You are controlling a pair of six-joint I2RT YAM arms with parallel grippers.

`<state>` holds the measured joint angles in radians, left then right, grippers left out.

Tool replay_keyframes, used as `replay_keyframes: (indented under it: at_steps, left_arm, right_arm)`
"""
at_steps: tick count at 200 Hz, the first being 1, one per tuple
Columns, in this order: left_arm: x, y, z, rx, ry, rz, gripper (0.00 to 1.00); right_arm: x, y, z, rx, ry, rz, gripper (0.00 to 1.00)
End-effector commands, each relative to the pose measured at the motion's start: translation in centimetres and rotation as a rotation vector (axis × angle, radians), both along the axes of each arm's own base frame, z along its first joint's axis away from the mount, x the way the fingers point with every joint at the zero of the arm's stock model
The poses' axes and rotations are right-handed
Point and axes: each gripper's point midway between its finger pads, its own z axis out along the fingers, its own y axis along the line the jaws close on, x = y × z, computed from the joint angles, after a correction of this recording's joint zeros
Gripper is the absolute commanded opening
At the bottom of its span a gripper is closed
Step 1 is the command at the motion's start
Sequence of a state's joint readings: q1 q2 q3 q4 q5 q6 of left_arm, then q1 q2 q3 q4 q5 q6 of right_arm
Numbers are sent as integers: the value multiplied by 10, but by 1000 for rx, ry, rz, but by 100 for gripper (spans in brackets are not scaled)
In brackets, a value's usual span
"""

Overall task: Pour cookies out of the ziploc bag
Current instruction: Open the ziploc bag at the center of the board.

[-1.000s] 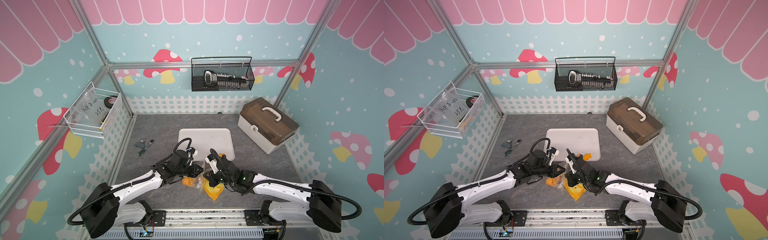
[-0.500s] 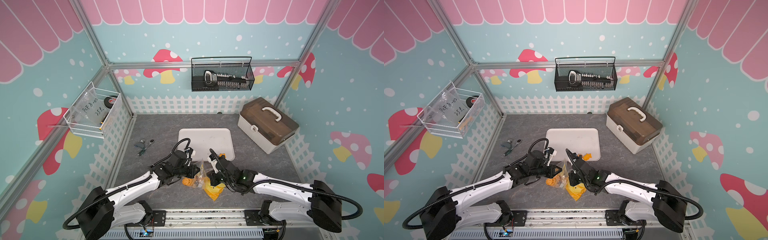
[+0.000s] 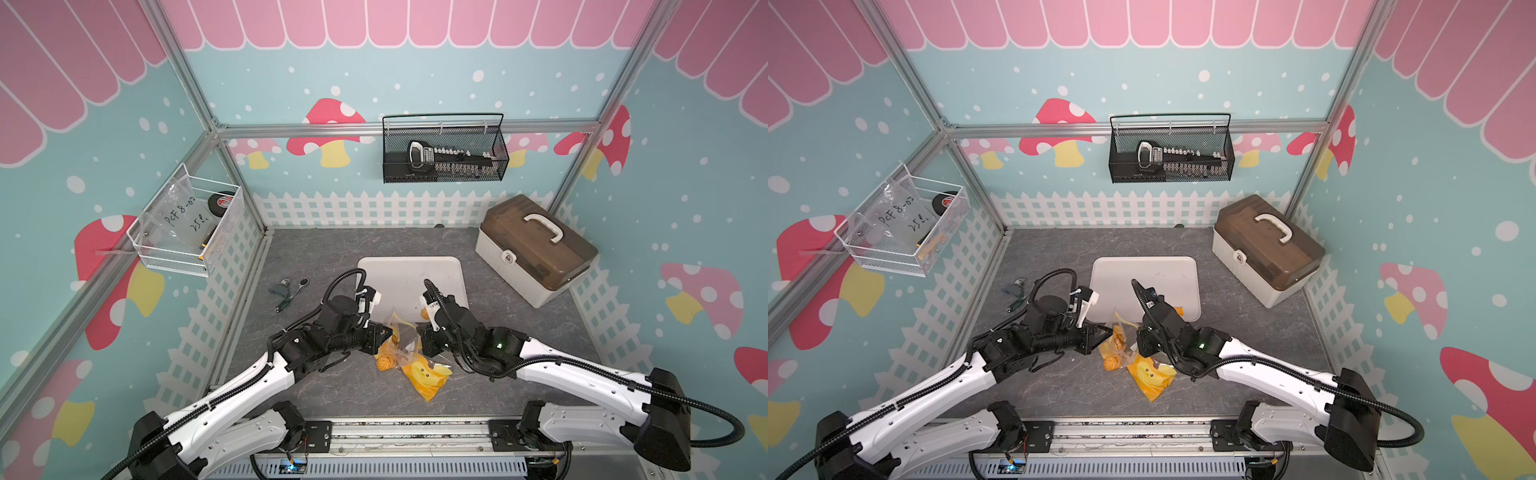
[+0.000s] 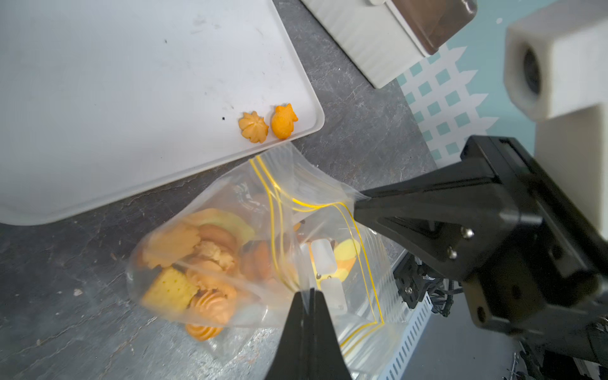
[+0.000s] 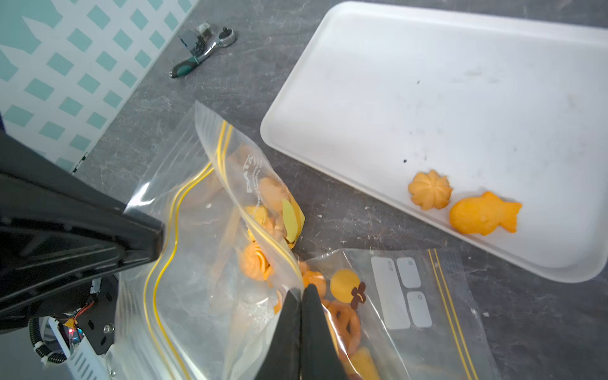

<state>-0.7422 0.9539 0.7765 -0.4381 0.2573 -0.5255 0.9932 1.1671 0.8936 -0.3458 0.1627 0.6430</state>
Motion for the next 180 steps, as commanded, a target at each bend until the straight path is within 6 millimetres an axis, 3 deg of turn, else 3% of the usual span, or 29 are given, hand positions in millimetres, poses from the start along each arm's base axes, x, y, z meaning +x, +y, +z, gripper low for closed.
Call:
replay_keyframes:
  at_steps: [1, 39, 95, 122, 156, 180]
  left_arm:
    - [-5, 9, 23, 11, -49, -4, 0]
    - [-10, 15, 33, 15, -63, -4, 0]
    - [-20, 28, 28, 27, -59, 15, 0]
    - [-18, 30, 16, 39, -39, 26, 0]
    - [-10, 25, 2, 31, -10, 34, 0]
    - [-3, 23, -1, 15, -1, 42, 0]
  right_arm:
    - [10, -8, 15, -54, -43, -13, 0]
    - [18, -4, 33, -70, -63, 1, 0]
    - [25, -12, 28, -123, -50, -4, 0]
    - [21, 0, 33, -86, -46, 60, 0]
    - [6, 16, 53, -7, -53, 179, 21]
    - [-7, 18, 70, 27, -73, 261, 29]
